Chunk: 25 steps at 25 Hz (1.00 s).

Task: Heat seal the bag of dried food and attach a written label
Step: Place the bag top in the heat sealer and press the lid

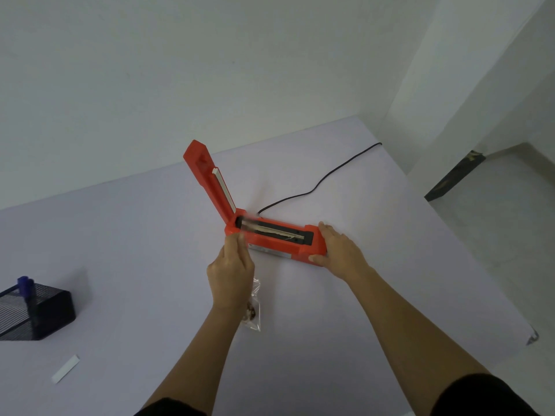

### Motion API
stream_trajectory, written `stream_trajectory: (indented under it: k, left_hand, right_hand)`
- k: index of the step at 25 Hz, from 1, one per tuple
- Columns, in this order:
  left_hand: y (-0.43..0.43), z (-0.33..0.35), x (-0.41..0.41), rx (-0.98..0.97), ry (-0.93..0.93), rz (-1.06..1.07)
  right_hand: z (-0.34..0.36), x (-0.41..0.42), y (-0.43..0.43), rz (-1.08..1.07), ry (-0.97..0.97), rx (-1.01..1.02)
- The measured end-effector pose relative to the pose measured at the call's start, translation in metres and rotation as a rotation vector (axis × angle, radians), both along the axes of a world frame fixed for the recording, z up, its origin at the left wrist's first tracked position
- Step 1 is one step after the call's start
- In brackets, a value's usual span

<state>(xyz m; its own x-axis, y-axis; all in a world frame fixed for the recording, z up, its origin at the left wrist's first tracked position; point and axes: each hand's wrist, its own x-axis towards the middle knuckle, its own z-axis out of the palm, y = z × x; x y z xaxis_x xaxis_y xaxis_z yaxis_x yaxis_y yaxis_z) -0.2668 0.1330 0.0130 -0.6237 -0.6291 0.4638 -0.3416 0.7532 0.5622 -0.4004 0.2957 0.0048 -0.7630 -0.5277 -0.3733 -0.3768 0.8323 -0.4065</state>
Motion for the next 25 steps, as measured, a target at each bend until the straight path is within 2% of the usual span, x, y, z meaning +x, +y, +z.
stream_trajectory:
  k: [3, 5, 8, 10, 11, 13, 14, 16, 20, 25]
  left_hand:
    - [-0.005, 0.012, 0.006, 0.109, 0.031, 0.013]
    - [-0.007, 0.023, 0.011, 0.306, 0.076, 0.057]
    - [-0.012, 0.04, 0.021, 0.626, 0.151, 0.086]
    - [-0.017, 0.05, 0.029, 0.729, 0.201, 0.07]
    - [-0.02, 0.054, 0.034, 0.772, 0.22, 0.056]
    - [-0.026, 0.06, 0.044, 0.838, 0.238, 0.031]
    - [-0.028, 0.063, 0.049, 0.862, 0.238, 0.017]
    - [-0.033, 0.07, 0.059, 0.915, 0.263, -0.011]
    - [-0.051, 0.084, 0.085, 1.033, 0.338, -0.061]
    - [-0.079, 0.088, 0.117, 1.126, 0.381, -0.076]
  right_hand:
    - [0.0, 0.0, 0.0, 0.005, -0.001, -0.008]
    - [-0.001, -0.002, 0.001, 0.018, 0.012, 0.037]
    - [0.005, 0.001, -0.003, 0.103, 0.143, 0.169]
    - [0.015, 0.013, -0.013, 0.104, 0.14, -0.031]
    - [0.023, 0.023, -0.02, 0.063, 0.035, -0.212]
    - [0.041, 0.047, -0.035, 0.005, -0.298, -0.582]
    - [0.048, 0.058, -0.043, 0.011, -0.419, -0.712]
    - [0.057, 0.076, -0.06, 0.008, -0.53, -0.889]
    - [0.082, 0.099, -0.097, -0.187, -0.527, -1.088]
    - [0.102, 0.123, -0.123, -0.151, -0.566, -1.078]
